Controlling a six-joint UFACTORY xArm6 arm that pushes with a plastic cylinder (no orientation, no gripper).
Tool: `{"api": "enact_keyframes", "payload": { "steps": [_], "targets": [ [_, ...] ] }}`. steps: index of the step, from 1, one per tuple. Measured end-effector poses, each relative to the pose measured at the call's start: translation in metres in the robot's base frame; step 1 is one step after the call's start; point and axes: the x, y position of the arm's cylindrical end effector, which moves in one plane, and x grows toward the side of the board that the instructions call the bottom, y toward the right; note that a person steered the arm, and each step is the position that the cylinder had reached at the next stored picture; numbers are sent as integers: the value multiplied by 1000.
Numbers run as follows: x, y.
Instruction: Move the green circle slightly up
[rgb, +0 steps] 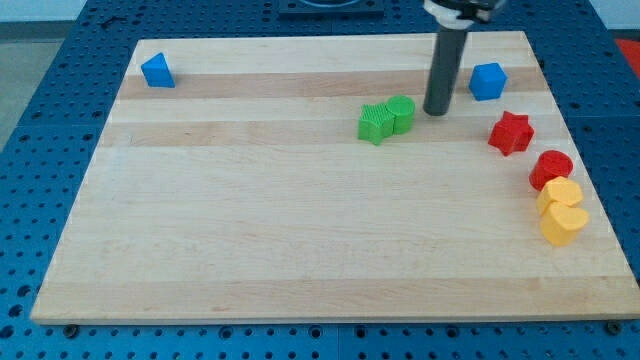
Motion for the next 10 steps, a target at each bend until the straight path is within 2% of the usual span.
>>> {"api": "enact_keyframes", "payload": {
  "steps": [2,3,6,7,9,10],
  "targets": [
    [35,10],
    [28,-12],
    [-40,-23],
    [-26,-23],
    [38,-23],
    [48,-33]
  ]
}}
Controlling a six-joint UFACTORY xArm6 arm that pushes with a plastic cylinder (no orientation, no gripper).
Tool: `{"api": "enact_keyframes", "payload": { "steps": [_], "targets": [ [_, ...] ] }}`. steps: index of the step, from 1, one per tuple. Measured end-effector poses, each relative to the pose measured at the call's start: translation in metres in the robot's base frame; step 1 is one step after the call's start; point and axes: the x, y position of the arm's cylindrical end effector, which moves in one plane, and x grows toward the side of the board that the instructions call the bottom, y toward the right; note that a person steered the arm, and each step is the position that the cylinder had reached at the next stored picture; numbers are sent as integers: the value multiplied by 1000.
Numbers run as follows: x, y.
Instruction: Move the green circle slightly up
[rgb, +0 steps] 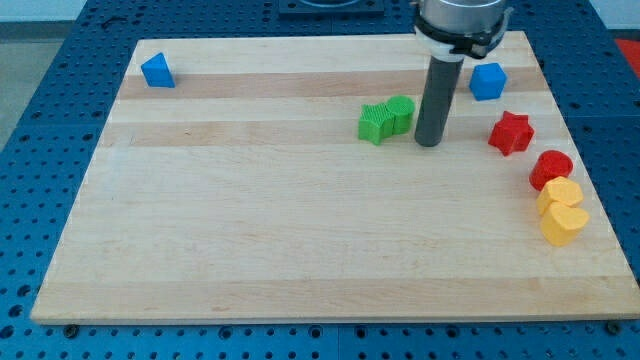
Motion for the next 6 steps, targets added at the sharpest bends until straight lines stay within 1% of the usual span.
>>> {"api": "enact_keyframes", "payload": {
  "steps": [2,4,5,6],
  "targets": [
    [-32,-26],
    [-71,-28],
    [-82,-32],
    [-84,-39]
  ]
}}
